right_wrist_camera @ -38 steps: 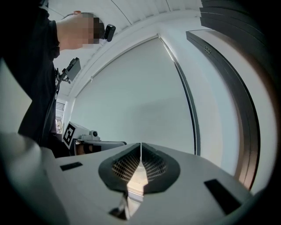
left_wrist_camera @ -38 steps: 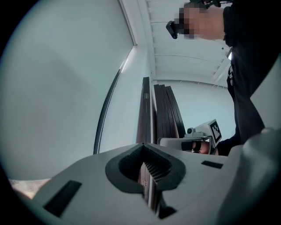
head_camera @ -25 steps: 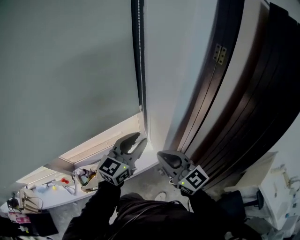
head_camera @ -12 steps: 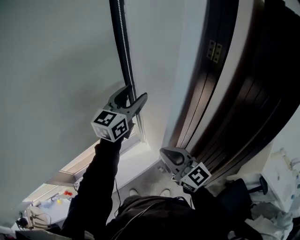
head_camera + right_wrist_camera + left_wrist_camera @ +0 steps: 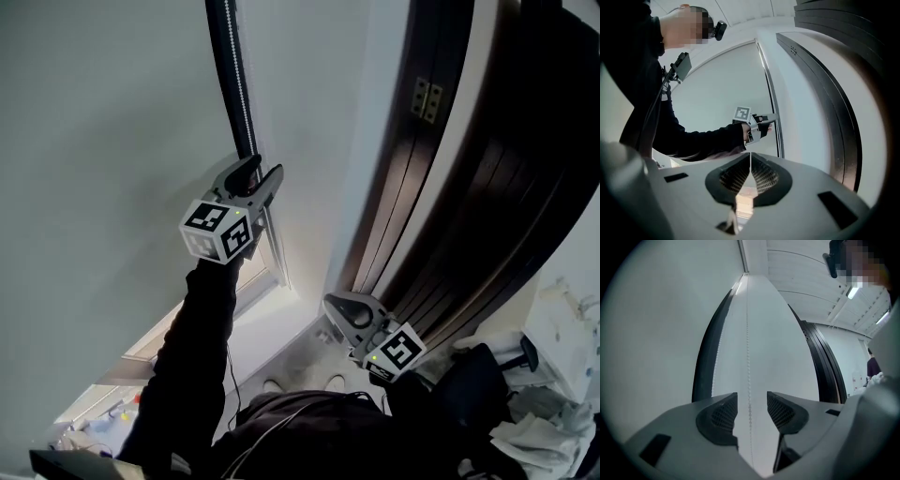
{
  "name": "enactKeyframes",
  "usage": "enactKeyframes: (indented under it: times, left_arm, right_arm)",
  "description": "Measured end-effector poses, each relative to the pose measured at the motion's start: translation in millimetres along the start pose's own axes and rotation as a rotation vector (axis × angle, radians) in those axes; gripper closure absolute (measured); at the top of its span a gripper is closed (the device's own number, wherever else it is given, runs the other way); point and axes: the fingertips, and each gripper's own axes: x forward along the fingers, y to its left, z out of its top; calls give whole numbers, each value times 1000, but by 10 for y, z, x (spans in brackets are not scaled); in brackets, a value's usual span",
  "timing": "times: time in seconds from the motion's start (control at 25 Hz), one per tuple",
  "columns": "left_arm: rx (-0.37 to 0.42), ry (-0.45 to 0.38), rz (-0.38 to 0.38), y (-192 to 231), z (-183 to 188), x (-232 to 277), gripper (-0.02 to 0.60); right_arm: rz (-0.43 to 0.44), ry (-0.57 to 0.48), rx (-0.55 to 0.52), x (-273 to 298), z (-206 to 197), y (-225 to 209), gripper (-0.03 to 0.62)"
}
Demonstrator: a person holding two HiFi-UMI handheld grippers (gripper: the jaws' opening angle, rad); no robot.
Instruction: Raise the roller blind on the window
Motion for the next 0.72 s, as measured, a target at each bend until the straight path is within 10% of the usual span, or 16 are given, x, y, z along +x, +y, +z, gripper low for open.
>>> enactKeyframes:
  times: [0.24,0.32,0.72]
  left_arm:
    - [2,22,-23,3,-50,131,379]
    - [28,29,-13,-4,-58,127,569]
    - [6,24,-64,-308,-237,-196,574]
  right_arm:
    - [-30,0,3,-53,-8,-24,592]
    - [-37,1,3,-68,-3,-39,592]
    - [-47,-6,-3,-97,10,-66,592]
